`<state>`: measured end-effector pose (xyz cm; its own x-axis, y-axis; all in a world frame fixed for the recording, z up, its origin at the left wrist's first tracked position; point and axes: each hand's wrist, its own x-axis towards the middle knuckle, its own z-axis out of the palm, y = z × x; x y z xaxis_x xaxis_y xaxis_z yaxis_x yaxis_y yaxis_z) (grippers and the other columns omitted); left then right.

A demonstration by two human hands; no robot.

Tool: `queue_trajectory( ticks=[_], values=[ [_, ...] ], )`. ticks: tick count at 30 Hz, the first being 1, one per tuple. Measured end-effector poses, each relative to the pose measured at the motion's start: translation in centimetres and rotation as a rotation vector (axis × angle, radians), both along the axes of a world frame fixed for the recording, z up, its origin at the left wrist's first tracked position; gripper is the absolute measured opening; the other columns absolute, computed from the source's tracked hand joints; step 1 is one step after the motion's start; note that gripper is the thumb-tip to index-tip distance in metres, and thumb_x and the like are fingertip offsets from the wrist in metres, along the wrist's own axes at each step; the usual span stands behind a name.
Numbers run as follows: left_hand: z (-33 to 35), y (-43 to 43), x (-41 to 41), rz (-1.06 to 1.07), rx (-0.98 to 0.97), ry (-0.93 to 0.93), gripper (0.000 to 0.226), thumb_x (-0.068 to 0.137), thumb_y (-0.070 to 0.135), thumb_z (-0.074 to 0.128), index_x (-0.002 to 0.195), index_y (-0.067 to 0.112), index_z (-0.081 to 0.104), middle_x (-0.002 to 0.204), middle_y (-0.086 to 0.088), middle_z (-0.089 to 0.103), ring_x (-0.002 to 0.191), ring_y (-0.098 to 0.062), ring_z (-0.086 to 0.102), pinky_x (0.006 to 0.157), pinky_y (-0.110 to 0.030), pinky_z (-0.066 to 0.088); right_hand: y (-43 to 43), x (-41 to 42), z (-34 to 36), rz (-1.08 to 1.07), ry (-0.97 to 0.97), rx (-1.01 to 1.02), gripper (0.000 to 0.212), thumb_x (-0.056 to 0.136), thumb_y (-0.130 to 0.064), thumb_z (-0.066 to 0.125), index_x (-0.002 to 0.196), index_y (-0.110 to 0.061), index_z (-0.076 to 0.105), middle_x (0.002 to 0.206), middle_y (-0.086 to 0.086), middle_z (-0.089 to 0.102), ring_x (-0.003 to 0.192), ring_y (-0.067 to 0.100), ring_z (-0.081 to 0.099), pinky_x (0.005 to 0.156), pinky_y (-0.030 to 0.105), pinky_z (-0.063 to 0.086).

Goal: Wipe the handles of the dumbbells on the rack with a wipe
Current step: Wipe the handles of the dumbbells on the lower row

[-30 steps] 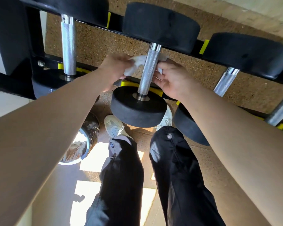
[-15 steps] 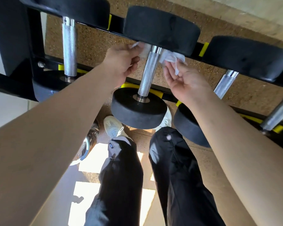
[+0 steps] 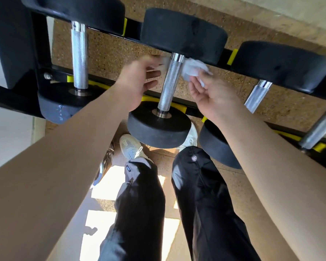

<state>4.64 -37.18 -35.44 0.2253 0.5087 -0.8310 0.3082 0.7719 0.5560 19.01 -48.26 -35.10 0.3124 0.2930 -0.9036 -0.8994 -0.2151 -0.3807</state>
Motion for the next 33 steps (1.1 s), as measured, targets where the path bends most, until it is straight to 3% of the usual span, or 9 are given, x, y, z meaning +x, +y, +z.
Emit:
queue_trajectory(
  ticks=[3, 7, 11, 15, 18, 22, 24, 29, 33],
  values=[
    [0.0, 0.4, -2.1, 0.024, 0.038, 0.022, 0.017, 0.085, 0.023, 0.063, 0.099, 0.015, 0.068, 0.099, 0.001, 0.072, 0.085, -0.009, 0.07, 0.075, -0.027, 0.05, 2.0, -0.7, -0.6, 0.166, -0.053, -0.039, 0.008, 0.095, -0.007, 0.063, 0.103, -0.009, 0.065, 0.098, 0.01, 0.072, 0.091, 0.016, 0.072, 0.076, 0.025, 0.058],
    [0.1, 0.0, -1.6, -0.14, 0.064, 0.058, 0.025, 0.09, 0.034, 0.067, 0.108, 0.018, 0.072, 0.102, 0.003, 0.073, 0.086, -0.009, 0.068, 0.074, -0.026, 0.05, -0.5, 1.3, -0.7, 0.267, -0.131, -0.061, 0.009, 0.099, -0.006, 0.056, 0.095, -0.013, 0.059, 0.092, 0.005, 0.065, 0.078, 0.011, 0.066, 0.069, 0.021, 0.058],
    [0.4, -0.4, -1.0, -0.309, 0.101, 0.129, 0.011, 0.094, 0.032, 0.065, 0.09, 0.025, 0.073, 0.093, 0.009, 0.073, 0.078, -0.009, 0.061, 0.07, -0.025, 0.044, -3.3, 1.7, -1.3, 0.313, -0.164, -0.112, 0.008, 0.097, -0.009, 0.061, 0.096, -0.016, 0.066, 0.089, 0.004, 0.072, 0.077, 0.011, 0.071, 0.07, 0.021, 0.056],
    [0.9, 0.5, -4.0, -0.375, 0.169, 0.25, 0.015, 0.085, 0.021, 0.064, 0.073, 0.014, 0.067, 0.077, 0.002, 0.058, 0.069, -0.012, 0.047, 0.065, -0.029, 0.037, -1.6, -1.0, -1.4, 0.418, -0.158, -0.087, 0.011, 0.095, -0.008, 0.064, 0.095, -0.018, 0.066, 0.097, 0.006, 0.074, 0.082, 0.014, 0.071, 0.073, 0.024, 0.058],
    [0.5, 0.8, -5.2, -0.394, 0.21, 0.309, 0.02, 0.077, 0.026, 0.07, 0.073, 0.007, 0.07, 0.08, 0.0, 0.061, 0.072, -0.015, 0.048, 0.069, -0.03, 0.037, -1.6, -1.2, -1.3, 0.493, -0.195, -0.123, 0.011, 0.094, -0.005, 0.065, 0.093, -0.016, 0.066, 0.09, 0.006, 0.073, 0.074, 0.012, 0.07, 0.076, 0.025, 0.06],
    [-0.4, -0.3, -3.6, -0.602, 0.245, 0.365, 0.017, 0.08, 0.031, 0.077, 0.083, 0.014, 0.079, 0.089, -0.004, 0.073, 0.078, -0.017, 0.064, 0.07, -0.029, 0.049, -4.9, 0.4, -1.7, 0.663, -0.322, -0.231, 0.01, 0.093, -0.002, 0.066, 0.092, -0.011, 0.066, 0.077, 0.006, 0.069, 0.058, 0.01, 0.063, 0.061, 0.021, 0.054],
    [-0.2, -0.7, -3.4, -0.708, 0.261, 0.439, 0.022, 0.073, 0.032, 0.073, 0.076, 0.01, 0.076, 0.078, -0.007, 0.07, 0.071, -0.022, 0.061, 0.066, -0.031, 0.048, -5.7, 0.0, -1.9, 0.771, -0.379, -0.24, 0.011, 0.091, -0.002, 0.069, 0.084, -0.01, 0.067, 0.065, 0.002, 0.068, 0.049, 0.005, 0.059, 0.054, 0.018, 0.049],
    [1.7, -0.3, -6.2, -0.918, 0.34, 0.609, 0.031, 0.059, 0.041, 0.057, 0.056, 0.011, 0.062, 0.054, -0.005, 0.05, 0.057, -0.022, 0.05, 0.058, -0.025, 0.034, -3.4, -3.2, -2.6, 1.148, -0.65, -0.205, 0.006, 0.088, -0.013, 0.074, 0.094, -0.013, 0.076, 0.081, 0.0, 0.068, 0.072, 0.01, 0.06, 0.067, 0.02, 0.044],
    [0.4, -0.4, -6.1, -1.012, 0.392, 0.601, 0.02, 0.076, 0.05, 0.071, 0.077, 0.031, 0.075, 0.085, 0.002, 0.069, 0.088, -0.026, 0.064, 0.072, -0.031, 0.049, -3.7, -2.1, -2.0, 1.432, -0.762, -0.339, 0.016, 0.09, -0.014, 0.072, 0.105, -0.013, 0.076, 0.1, 0.001, 0.07, 0.087, 0.012, 0.06, 0.073, 0.014, 0.042]
  ],
)
